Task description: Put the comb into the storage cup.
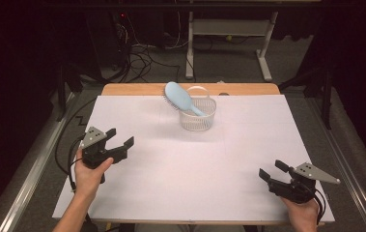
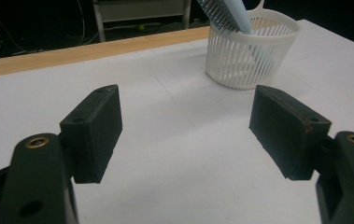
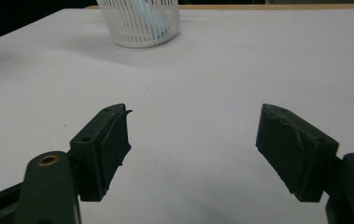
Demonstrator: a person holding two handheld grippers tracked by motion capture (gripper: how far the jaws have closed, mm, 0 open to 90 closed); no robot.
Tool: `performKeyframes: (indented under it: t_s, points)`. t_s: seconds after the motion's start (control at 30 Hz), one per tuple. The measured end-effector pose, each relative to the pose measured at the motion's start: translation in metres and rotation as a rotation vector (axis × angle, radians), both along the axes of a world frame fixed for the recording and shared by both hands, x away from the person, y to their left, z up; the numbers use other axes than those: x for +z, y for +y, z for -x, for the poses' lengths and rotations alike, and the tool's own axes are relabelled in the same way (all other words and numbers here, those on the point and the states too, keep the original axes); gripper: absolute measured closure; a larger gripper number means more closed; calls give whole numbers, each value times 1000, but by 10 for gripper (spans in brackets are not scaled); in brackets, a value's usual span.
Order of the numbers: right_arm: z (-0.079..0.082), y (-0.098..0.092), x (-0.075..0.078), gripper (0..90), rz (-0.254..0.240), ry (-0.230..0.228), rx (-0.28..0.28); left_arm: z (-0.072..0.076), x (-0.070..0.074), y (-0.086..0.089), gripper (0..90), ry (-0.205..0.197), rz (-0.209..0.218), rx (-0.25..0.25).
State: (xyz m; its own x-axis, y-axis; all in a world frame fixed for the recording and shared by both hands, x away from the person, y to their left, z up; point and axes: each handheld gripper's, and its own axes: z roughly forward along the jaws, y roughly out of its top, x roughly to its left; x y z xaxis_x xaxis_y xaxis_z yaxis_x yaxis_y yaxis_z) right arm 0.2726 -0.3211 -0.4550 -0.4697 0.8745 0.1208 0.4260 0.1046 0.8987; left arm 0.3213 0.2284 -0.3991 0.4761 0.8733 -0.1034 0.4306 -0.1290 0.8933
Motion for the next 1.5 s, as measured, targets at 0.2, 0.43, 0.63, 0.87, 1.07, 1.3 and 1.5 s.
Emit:
performKeyframes:
  t_s: [0.2,0.43,0.63,0.87,1.07,1.3,1.5]
  points:
    - [0,0,0,258,0,-1,1,2,-3,3,261,4,2,7]
    - [0,0,0,258,0,0,0,5,-5,5,261,-2,10,16]
    - [0,1,0,258,-2,2,0,8,-9,6,261,-2,2,20]
    - [0,0,0,258,2,-1,1,9,-12,8,260,1,2,24]
    - [0,0,0,258,3,-1,1,10,-15,9,259,12,-4,27]
    - [0,0,0,258,2,1,2,11,-19,9,259,12,-21,35]
    - [0,0,0,258,0,3,0,12,-21,10,259,17,-21,36]
